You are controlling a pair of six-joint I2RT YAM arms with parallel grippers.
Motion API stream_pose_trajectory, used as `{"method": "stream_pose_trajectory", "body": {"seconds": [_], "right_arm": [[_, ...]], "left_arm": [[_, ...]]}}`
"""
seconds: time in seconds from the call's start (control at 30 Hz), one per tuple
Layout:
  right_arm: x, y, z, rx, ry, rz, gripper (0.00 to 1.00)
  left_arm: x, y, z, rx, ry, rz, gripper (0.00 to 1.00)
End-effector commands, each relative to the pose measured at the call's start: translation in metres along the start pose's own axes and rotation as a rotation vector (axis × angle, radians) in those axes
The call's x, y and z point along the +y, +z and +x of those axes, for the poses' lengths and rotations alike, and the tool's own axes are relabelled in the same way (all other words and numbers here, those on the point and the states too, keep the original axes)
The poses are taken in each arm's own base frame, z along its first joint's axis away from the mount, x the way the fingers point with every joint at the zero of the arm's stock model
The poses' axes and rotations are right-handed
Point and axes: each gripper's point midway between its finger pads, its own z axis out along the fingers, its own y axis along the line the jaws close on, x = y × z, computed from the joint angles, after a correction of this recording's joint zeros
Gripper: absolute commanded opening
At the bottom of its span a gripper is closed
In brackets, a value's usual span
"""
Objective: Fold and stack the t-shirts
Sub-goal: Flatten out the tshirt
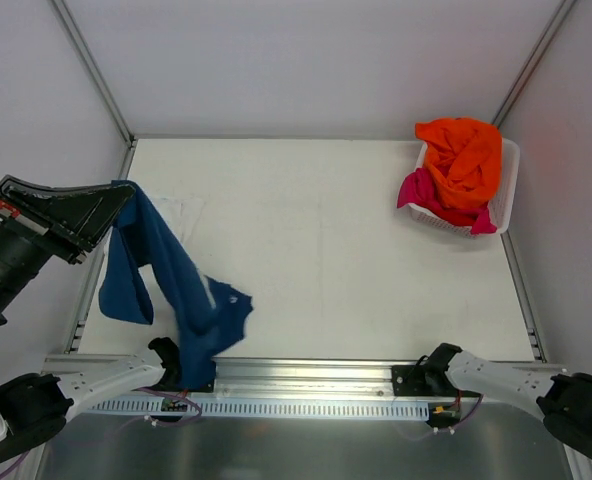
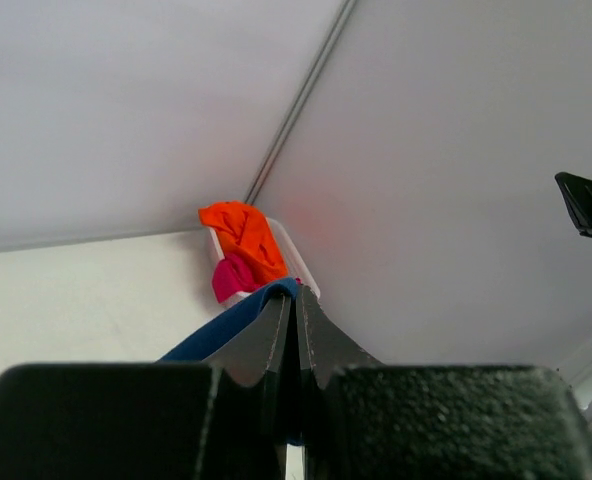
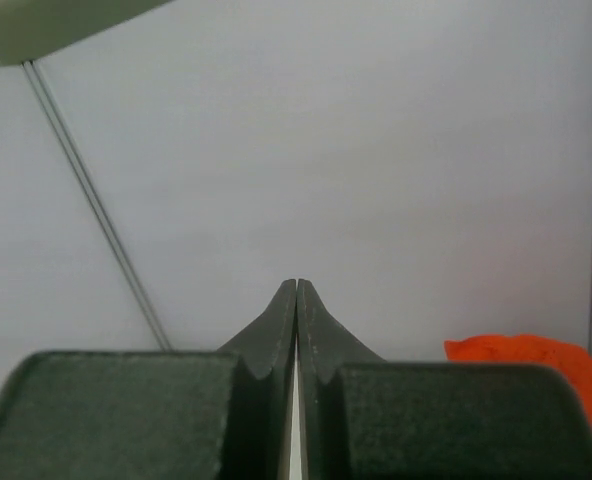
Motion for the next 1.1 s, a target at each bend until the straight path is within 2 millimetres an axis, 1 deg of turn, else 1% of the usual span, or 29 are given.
{"method": "stream_pose_trajectory", "body": {"seconds": [0.0,0.03,0.07,0.1,0.13,0.17,0.2,0.23,0.33,0.37,0.4,0.43,0.47,0.5,0.53,0.57,0.6,0.63,0.67,0.7,0.73,0.77,0.8,0.83,0.9,0.93,0.97,1.0,1.07], "right_arm": [[0.02,0.016,0.046,0.12,-0.008,-0.044,0.0],[0.023,0.018,0.079,0.198,-0.035,-0.043,0.0],[0.025,0.019,0.094,0.225,-0.015,-0.038,0.0],[0.028,0.021,0.112,0.259,-0.016,-0.036,0.0],[0.031,0.025,0.155,0.35,-0.051,-0.029,0.0],[0.032,0.023,0.164,0.351,-0.02,-0.025,0.0],[0.033,0.023,0.18,0.378,-0.022,-0.022,0.0],[0.036,0.025,0.216,0.439,-0.042,-0.02,0.0],[0.035,0.023,0.253,0.501,-0.039,0.006,0.0],[0.036,0.022,0.273,0.539,-0.053,0.009,0.0],[0.036,0.021,0.283,0.556,-0.052,0.016,0.0],[0.037,0.022,0.291,0.568,-0.056,0.017,0.0],[0.035,0.02,0.305,0.595,-0.07,0.022,0.0],[0.035,0.019,0.311,0.608,-0.075,0.025,0.0],[0.035,0.019,0.315,0.613,-0.075,0.03,0.0],[0.034,0.018,0.32,0.622,-0.082,0.032,0.0],[0.032,0.016,0.328,0.634,-0.089,0.036,0.0],[0.03,0.015,0.331,0.637,-0.093,0.045,0.0],[0.028,0.013,0.337,0.647,-0.102,0.051,0.0],[0.024,0.012,0.336,0.642,-0.109,0.067,0.0],[0.022,0.011,0.338,0.644,-0.116,0.071,0.0],[0.02,0.01,0.339,0.646,-0.124,0.079,0.0],[0.018,0.008,0.341,0.649,-0.131,0.085,0.0],[0.017,0.007,0.341,0.645,-0.133,0.086,0.0],[0.015,0.005,0.344,0.649,-0.136,0.092,0.0],[0.013,0.002,0.348,0.658,-0.14,0.094,0.0],[0.012,0.0,0.351,0.662,-0.131,0.1,0.0],[0.012,-0.001,0.355,0.67,-0.129,0.102,0.0],[0.012,-0.006,0.371,0.7,-0.105,0.116,0.0]], "left_arm": [[-0.004,0.008,0.012,0.039,-0.021,0.022,0.0],[-0.001,0.008,0.017,0.052,-0.02,0.013,0.0],[0.002,0.011,0.022,0.064,-0.018,0.003,0.0],[0.007,0.016,0.032,0.089,-0.015,-0.014,0.0],[0.01,0.017,0.037,0.101,-0.014,-0.024,0.0],[0.014,0.021,0.047,0.125,-0.016,-0.038,0.0],[0.015,0.023,0.052,0.139,-0.017,-0.039,0.0],[0.016,0.028,0.058,0.16,-0.015,-0.041,0.0],[0.009,0.051,0.083,0.256,-0.023,-0.004,0.0],[0.001,0.056,0.086,0.283,-0.027,0.034,0.0],[0.0,0.076,0.104,0.346,-0.028,0.043,0.0],[-0.014,0.082,0.115,0.41,-0.034,0.124,0.0],[-0.026,0.087,0.11,0.416,-0.035,0.178,0.0],[-0.035,0.097,0.115,0.444,-0.035,0.223,0.0],[-0.038,0.12,0.131,0.5,-0.039,0.244,0.0],[-0.059,0.121,0.112,0.469,-0.03,0.338,0.0],[-0.061,0.145,0.126,0.51,-0.034,0.352,0.0],[-0.069,0.152,0.121,0.503,-0.042,0.384,0.0],[-0.093,0.145,0.092,0.442,-0.044,0.481,0.0],[-0.096,0.165,0.103,0.472,-0.062,0.502,0.0],[-0.105,0.167,0.097,0.469,-0.096,0.536,0.0],[-0.117,0.163,0.082,0.431,-0.102,0.583,0.0],[-0.12,0.17,0.093,0.471,-0.124,0.618,0.0],[-0.123,0.174,0.097,0.483,-0.148,0.637,0.0],[-0.125,0.175,0.105,0.517,-0.156,0.67,0.0],[-0.121,0.177,0.113,0.533,-0.148,0.661,0.0],[-0.119,0.176,0.115,0.534,-0.137,0.655,0.0],[-0.118,0.169,0.105,0.501,-0.118,0.641,0.0],[-0.108,0.167,0.11,0.494,-0.08,0.597,0.0]]}}
